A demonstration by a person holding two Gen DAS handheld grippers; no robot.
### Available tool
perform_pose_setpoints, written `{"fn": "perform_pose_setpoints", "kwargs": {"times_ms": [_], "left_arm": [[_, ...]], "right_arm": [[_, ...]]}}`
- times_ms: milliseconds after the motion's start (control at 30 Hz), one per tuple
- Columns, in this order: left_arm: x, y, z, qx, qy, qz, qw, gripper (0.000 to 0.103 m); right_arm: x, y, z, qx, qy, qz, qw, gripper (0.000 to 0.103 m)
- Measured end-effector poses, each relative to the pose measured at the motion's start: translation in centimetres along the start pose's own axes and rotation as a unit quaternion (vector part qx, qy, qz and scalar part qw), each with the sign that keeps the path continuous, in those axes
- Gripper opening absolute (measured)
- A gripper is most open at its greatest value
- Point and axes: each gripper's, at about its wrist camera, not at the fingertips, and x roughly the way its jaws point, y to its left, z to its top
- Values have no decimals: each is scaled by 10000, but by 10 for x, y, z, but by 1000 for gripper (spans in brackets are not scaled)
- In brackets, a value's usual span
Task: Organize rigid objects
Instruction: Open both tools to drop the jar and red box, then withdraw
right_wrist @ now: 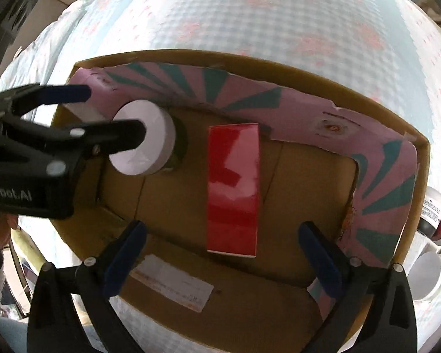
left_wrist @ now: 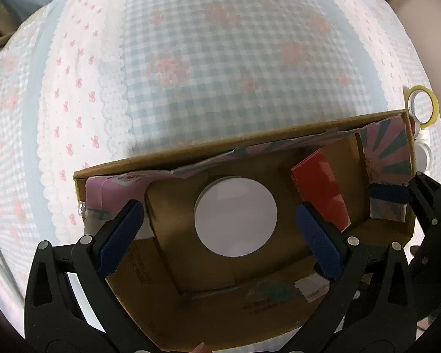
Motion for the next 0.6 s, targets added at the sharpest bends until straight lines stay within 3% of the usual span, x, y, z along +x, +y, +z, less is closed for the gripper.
{"fn": "perform_pose_setpoints", "kwargs": {"times_ms": [333,600], "left_arm": [[-31,1,-21,111,-210,186,9995,103],[-88,2,-44,64,-613,276,9977,103]], "right_arm": [[-29,3,-10,4,-313,-59,9995,103],[-76,21,-26,-228,-648,-425,9967,103]]}}
